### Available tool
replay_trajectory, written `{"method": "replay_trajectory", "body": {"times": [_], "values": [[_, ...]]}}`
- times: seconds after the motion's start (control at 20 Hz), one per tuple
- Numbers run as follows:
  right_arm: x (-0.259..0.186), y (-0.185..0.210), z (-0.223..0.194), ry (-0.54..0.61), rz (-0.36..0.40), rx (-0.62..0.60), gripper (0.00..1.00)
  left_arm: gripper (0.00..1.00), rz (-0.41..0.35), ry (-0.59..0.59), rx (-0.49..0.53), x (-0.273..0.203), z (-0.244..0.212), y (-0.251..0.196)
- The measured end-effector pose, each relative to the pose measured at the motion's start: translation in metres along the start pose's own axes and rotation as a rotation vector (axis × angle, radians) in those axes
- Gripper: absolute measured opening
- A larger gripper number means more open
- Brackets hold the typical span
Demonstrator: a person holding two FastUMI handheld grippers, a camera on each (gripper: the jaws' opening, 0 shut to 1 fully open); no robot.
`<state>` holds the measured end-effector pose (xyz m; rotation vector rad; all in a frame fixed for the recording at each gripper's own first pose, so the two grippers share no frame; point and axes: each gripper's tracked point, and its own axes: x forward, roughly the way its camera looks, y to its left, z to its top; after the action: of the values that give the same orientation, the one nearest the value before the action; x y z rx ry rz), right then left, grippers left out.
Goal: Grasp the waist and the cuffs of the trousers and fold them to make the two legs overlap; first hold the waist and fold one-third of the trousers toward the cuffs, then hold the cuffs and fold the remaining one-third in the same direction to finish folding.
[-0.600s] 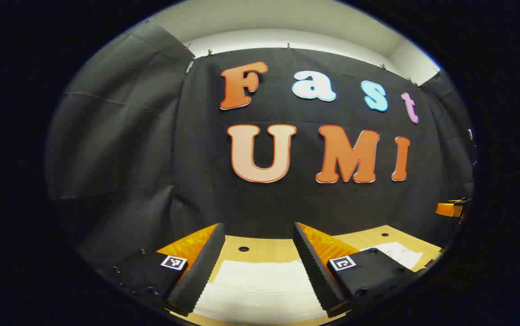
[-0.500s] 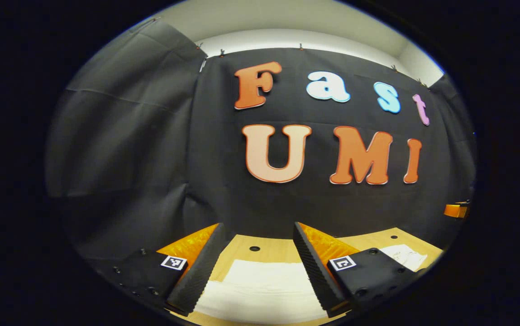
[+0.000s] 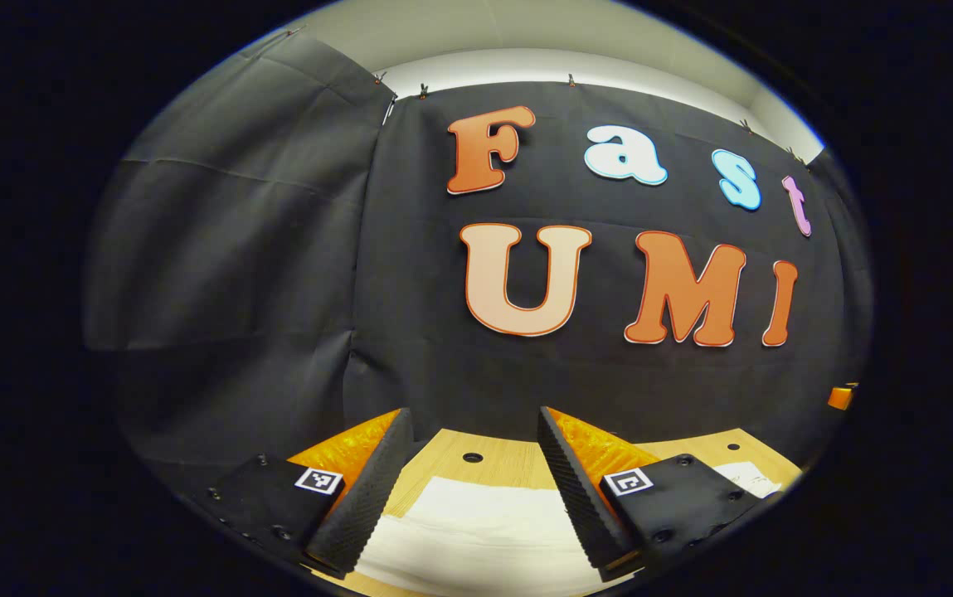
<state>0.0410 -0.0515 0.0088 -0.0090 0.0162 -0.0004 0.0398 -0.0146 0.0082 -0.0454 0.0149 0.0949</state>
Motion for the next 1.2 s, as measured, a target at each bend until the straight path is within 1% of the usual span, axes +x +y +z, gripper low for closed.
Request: {"method": "replay_trajectory", "body": {"times": [0.25, 0.3, 0.35, 0.5, 0.65, 0.75, 0.8, 0.95, 1.1, 1.2], "values": [[0.033, -0.030, 0.013, -0.009, 0.017, 0.024, 0.99, 0.99, 0.020, -0.025, 0.014, 0.020, 0.010, -0.038], [0.038, -0.035, 0.012, -0.007, 0.023, 0.025, 0.99, 0.96, 0.025, -0.025, 0.017, 0.021, 0.008, -0.043], [0.043, -0.040, 0.011, -0.002, 0.026, 0.023, 0.99, 0.99, 0.031, -0.022, 0.021, 0.022, 0.005, -0.048], [0.054, -0.053, 0.005, 0.020, 0.023, 0.005, 0.99, 0.99, 0.048, 0.002, 0.029, 0.031, -0.009, -0.058], [0.063, -0.065, 0.001, 0.034, 0.003, -0.020, 0.99, 0.99, 0.053, 0.019, 0.032, 0.040, -0.013, -0.063], [0.067, -0.067, -0.003, 0.046, 0.001, -0.008, 0.98, 0.99, 0.066, 0.020, 0.031, 0.044, -0.012, -0.062], [0.070, -0.069, -0.008, 0.059, -0.001, 0.008, 0.98, 0.99, 0.064, 0.019, 0.031, 0.044, -0.012, -0.064], [0.078, -0.084, -0.028, 0.113, -0.052, 0.075, 0.99, 0.99, 0.054, 0.023, 0.041, 0.053, -0.011, -0.069], [0.087, -0.101, -0.057, 0.187, -0.078, 0.204, 0.98, 0.99, 0.042, 0.037, 0.071, 0.060, -0.018, -0.075], [0.093, -0.116, -0.083, 0.246, -0.095, 0.306, 0.98, 0.99, 0.043, 0.058, 0.094, 0.064, -0.025, -0.074]]}}
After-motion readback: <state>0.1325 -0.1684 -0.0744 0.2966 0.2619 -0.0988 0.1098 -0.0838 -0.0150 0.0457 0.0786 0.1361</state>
